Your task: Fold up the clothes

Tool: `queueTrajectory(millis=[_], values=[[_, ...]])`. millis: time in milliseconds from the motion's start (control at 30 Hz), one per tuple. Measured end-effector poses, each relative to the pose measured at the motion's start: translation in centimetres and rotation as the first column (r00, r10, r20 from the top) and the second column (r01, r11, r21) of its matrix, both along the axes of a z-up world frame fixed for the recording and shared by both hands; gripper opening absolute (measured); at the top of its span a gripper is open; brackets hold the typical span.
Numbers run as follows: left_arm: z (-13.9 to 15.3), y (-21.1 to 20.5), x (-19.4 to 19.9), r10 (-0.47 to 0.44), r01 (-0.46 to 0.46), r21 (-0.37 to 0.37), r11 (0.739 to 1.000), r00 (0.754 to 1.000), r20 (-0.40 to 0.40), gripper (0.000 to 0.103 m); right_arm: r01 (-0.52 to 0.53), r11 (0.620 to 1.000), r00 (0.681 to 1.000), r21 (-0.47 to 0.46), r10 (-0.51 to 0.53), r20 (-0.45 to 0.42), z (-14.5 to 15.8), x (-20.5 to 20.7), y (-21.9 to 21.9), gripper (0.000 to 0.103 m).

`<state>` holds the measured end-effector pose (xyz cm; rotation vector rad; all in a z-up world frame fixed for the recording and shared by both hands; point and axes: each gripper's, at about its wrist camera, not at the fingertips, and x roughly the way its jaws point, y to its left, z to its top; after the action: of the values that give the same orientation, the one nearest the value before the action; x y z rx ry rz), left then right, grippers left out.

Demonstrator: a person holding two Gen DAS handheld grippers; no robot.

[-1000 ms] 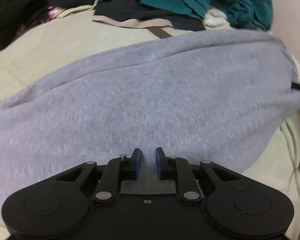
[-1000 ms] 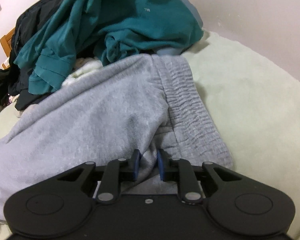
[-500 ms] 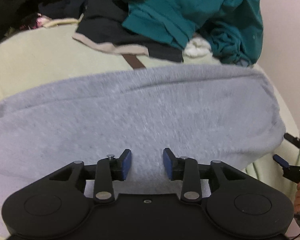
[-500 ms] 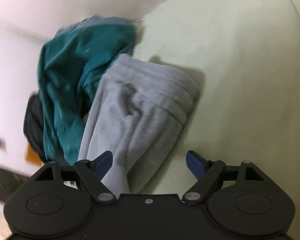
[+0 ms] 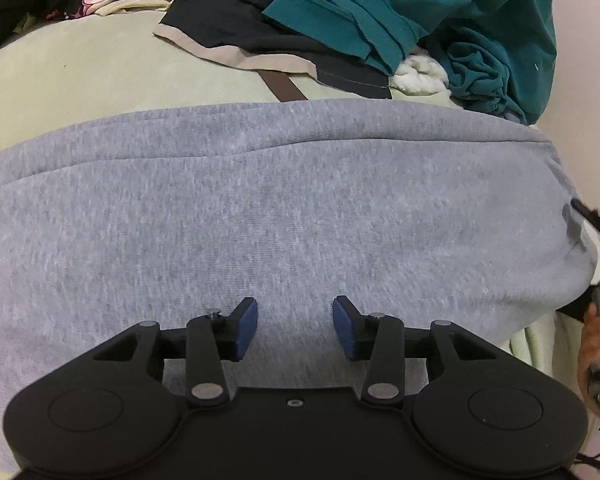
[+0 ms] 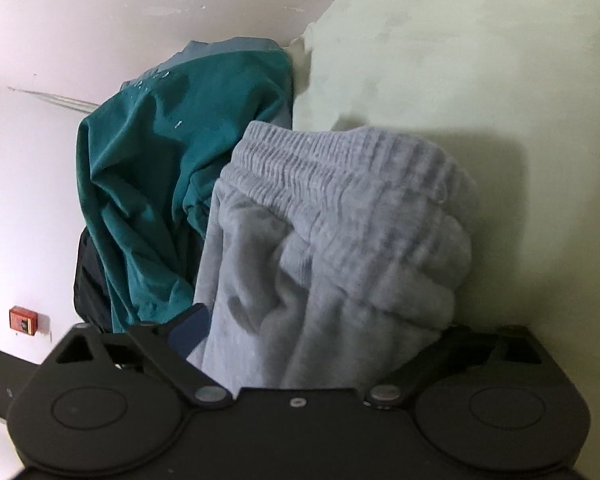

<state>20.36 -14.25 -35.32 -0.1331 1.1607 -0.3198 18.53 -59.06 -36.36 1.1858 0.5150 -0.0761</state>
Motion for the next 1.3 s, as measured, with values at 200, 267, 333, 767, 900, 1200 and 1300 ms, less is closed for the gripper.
queueTrajectory(millis=[200, 267, 333, 767, 900, 1200, 1300], values=[[-0.2, 0.2, 0.2, -0.001, 0.001, -0.007, 1.0, 1.0, -0.002, 0.048, 0.05, 0.998, 0.998, -0.028, -0.051, -0.032, 0.0, 1.0, -0.3, 0.08], [-0.1, 0.3, 0.2, 0.004, -0.005, -0.015, 1.0, 1.0, -0.005, 0.048, 0.04, 0.999, 0.998, -0.024, -0.041, -0.054, 0.0, 1.0, -0.7, 0.064], [0.0, 0.5, 0.2, 0.015, -0.015, -0.027, 1.0, 1.0, -0.007, 0.048, 0.021, 0.999, 0.996, -0.05, -0.025, -0.085, 0.8, 0.7, -0.9, 0.058], [2.4, 7.5, -0.8, 0.135, -0.134, -0.013, 0.991, 0.99, 0.033, 0.048, -0.145, 0.863, 0.982, -0.483, 0.184, 0.035, 13.5, 1.6, 8.5, 0.041], [3.1, 11.0, -0.8, 0.17, -0.17, -0.009, 0.985, 0.985, 0.034, 0.048, -0.202, 0.788, 0.957, -0.582, 0.286, 0.055, 16.5, 1.4, 14.2, 0.041], [4.8, 18.0, -1.4, 0.185, -0.184, -0.029, 0.982, 0.982, 0.047, 0.048, -0.373, 0.602, 0.845, -0.706, 0.534, 0.008, 17.5, 1.1, 28.7, 0.037], [5.2, 19.9, -1.8, 0.189, -0.187, -0.039, 0.982, 0.98, 0.059, 0.048, -0.447, 0.537, 0.792, -0.716, 0.61, -0.037, 16.4, 1.1, 33.8, 0.037]])
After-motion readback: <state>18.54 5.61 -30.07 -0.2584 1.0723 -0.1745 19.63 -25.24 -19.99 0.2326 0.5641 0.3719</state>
